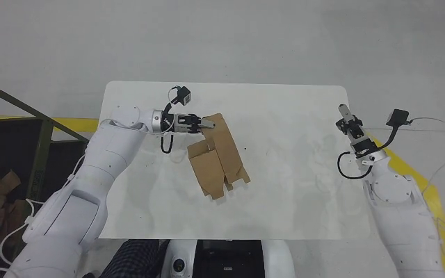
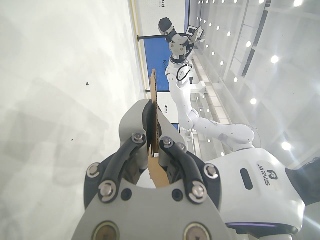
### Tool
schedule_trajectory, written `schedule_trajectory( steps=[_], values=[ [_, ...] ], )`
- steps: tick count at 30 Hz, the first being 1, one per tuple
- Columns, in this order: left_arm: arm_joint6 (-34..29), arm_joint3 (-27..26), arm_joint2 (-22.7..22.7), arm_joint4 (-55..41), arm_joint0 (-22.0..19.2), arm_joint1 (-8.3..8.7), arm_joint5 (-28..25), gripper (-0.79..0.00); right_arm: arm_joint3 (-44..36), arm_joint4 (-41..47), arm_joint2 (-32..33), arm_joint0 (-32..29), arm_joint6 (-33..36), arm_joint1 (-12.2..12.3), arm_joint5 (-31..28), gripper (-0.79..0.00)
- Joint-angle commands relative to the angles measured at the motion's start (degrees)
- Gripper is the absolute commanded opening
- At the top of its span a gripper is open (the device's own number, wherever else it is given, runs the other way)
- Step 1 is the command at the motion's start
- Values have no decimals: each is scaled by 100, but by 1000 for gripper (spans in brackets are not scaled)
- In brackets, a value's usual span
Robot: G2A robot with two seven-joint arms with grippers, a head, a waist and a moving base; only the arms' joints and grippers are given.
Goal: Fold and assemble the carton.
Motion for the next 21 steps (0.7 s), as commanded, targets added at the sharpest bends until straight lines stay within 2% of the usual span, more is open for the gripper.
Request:
schedule_trajectory(
  steps=[1, 12, 21],
  values=[
    [0, 0, 0, 0, 0, 0, 0, -785, 0, 0, 0, 0, 0, 0, 0, 0],
    [126, -93, -10, 17, 84, 4, 83, -785, -4, 45, -14, -5, 10, -10, 91, 0],
    [-51, -135, 54, 375, -15, -5, 250, -785, -14, 819, -126, 73, 1537, 3, -347, 0]
  ],
)
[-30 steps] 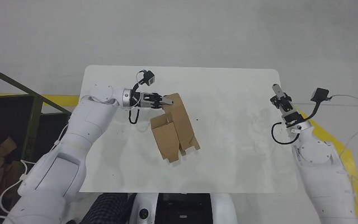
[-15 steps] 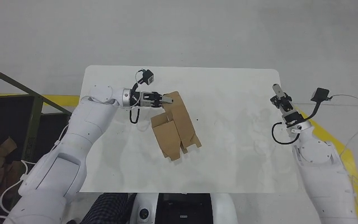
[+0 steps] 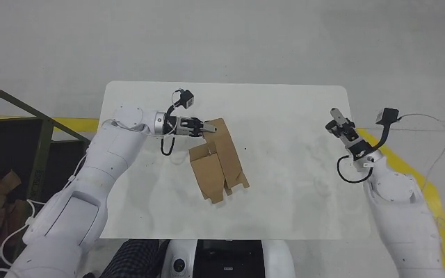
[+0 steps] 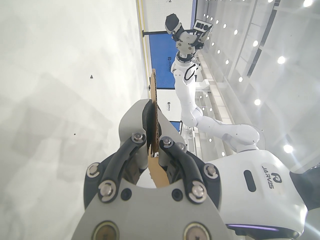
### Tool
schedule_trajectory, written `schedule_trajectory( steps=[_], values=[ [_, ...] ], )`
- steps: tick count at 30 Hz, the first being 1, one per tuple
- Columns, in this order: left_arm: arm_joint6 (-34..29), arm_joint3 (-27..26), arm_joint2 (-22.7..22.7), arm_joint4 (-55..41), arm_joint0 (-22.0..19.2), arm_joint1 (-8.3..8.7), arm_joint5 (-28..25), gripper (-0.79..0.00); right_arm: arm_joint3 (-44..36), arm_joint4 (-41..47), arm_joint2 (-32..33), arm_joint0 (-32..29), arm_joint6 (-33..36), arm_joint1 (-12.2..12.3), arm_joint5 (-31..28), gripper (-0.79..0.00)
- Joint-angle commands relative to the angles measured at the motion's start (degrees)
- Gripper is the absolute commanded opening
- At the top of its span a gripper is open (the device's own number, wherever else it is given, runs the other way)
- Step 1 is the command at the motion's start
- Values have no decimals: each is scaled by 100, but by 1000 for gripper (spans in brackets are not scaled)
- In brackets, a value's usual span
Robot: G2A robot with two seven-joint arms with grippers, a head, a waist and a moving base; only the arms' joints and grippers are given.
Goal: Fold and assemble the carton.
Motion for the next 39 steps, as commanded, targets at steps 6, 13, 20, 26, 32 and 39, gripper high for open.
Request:
schedule_trajectory(
  steps=[6, 13, 20, 26, 32, 39],
  values=[
    [-232, 208, 128, 28, -294, -102, 5, -785, -157, 574, -339, 20, 1221, -10, -235, 0],
    [-225, 59, 255, 149, -519, -134, -3, -785, -240, 1072, -677, 88, 2265, -18, -309, 0],
    [-329, -34, 348, -62, -561, -130, 101, -785, -270, 1647, -989, 132, 3001, -40, -316, 0],
    [-477, -55, 493, -312, -634, -179, 250, -785, -284, 1899, -1453, 249, 3320, -107, -92, 0],
    [-507, -90, 699, -357, -747, -251, 279, -785, -156, 2262, -1712, 344, 3621, -156, -90, 0],
    [-476, -64, 702, -423, -730, -256, 248, -785, -98, 2198, -1672, 356, 3556, -152, -147, 0]
  ],
)
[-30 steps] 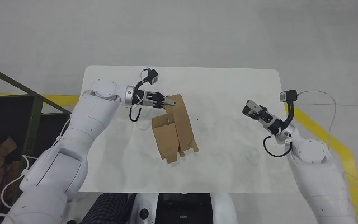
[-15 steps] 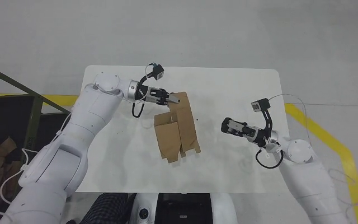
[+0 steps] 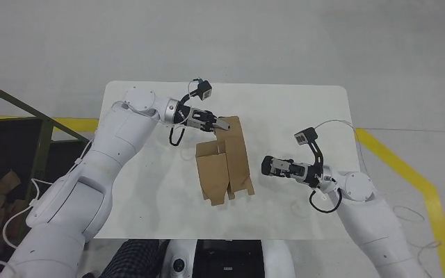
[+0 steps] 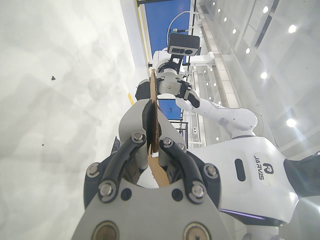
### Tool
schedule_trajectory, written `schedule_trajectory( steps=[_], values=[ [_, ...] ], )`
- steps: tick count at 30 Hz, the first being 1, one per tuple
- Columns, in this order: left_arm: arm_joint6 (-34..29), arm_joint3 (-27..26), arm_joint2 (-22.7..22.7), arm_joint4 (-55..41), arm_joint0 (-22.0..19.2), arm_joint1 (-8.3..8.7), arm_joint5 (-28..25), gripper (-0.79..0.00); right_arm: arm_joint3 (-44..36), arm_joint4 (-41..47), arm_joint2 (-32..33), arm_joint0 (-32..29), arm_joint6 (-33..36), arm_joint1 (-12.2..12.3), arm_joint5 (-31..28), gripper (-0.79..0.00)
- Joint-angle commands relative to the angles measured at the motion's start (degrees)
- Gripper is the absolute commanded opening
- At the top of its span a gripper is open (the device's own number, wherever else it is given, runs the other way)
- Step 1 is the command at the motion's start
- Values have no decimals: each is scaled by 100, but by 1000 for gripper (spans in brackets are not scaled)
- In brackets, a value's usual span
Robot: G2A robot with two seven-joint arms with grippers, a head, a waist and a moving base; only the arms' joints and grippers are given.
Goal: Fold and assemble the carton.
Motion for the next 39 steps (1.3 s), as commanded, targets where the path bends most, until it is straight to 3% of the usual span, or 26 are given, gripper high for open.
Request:
schedule_trajectory(
  steps=[1, 11, 26, 27, 32, 35, 39],
  values=[
    [-1, -1, 0, 1, 0, 0, 1, -785, 0, 1, -1, 0, 1, 0, 0, 0],
    [109, -244, -22, 239, 191, 46, 287, -785, 91, -110, -189, 322, -379, -72, 247, 0],
    [-346, -621, -58, 199, 328, 28, 347, -785, 1596, 527, -1174, 1746, 95, -470, 272, 0],
    [-351, -629, -53, 216, 326, 24, 352, -785, 1671, 587, -1223, 1805, 177, -495, 251, -15],
    [-360, -645, -35, 265, 298, -1, 361, -785, 1896, 606, -1425, 1985, 417, -586, 159, -323],
    [-354, -652, -32, 270, 275, -17, 355, -785, 1991, 513, -1467, 2039, 429, -611, 131, -394],
    [-354, -665, -26, 281, 264, -33, 356, -785, 2072, 442, -1478, 2072, 401, -633, 114, -413]
  ],
)
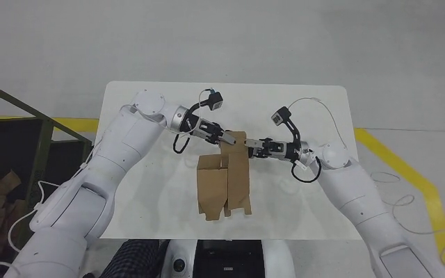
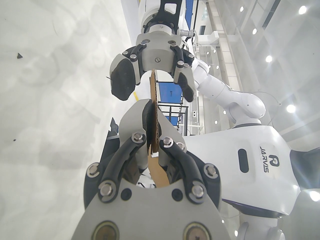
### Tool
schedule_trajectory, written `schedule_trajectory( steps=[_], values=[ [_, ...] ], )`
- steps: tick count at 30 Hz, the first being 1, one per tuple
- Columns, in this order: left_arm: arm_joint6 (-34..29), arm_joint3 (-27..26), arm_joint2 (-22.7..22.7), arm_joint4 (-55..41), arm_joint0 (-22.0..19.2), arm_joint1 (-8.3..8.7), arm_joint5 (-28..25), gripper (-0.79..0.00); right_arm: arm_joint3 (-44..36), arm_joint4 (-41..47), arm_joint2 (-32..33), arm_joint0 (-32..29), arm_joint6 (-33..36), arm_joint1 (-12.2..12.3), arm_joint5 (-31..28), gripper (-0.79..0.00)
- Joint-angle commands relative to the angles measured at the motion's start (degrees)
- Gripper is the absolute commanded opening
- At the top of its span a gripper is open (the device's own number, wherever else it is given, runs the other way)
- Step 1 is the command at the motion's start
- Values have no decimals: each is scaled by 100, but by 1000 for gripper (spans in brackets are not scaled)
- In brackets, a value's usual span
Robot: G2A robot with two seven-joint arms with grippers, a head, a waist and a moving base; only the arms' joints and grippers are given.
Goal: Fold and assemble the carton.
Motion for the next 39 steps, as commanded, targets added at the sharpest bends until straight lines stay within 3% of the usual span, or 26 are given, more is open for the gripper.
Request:
schedule_trajectory(
  steps=[1, 11, 24, 29, 32, 36, 39],
  values=[
    [-7, -2, 4, 14, -3, -6, 6, -785, 31, -4, 1, 11, 6, -9, 2, -419],
    [-15, 73, 26, 101, -29, -39, 15, -785, 44, -256, 19, 54, -31, -29, 32, -477],
    [5, 155, 29, 186, -60, -86, 0, -785, -30, -402, 48, 13, -44, -44, 92, -650],
    [-2, 176, 38, 220, -69, -106, 2, -785, -30, -409, 47, 14, -23, -56, 124, -656],
    [3, 195, 47, 249, -79, -120, 1, -785, -31, -361, 51, 11, 15, -65, 131, -776],
    [12, 213, 36, 239, -92, -135, -12, -785, -2, -242, 84, 1, 128, -69, 138, -785],
    [21, 224, 23, 234, -95, -142, -21, -680, 14, -168, 104, -19, 204, -70, 181, -785]
  ],
)
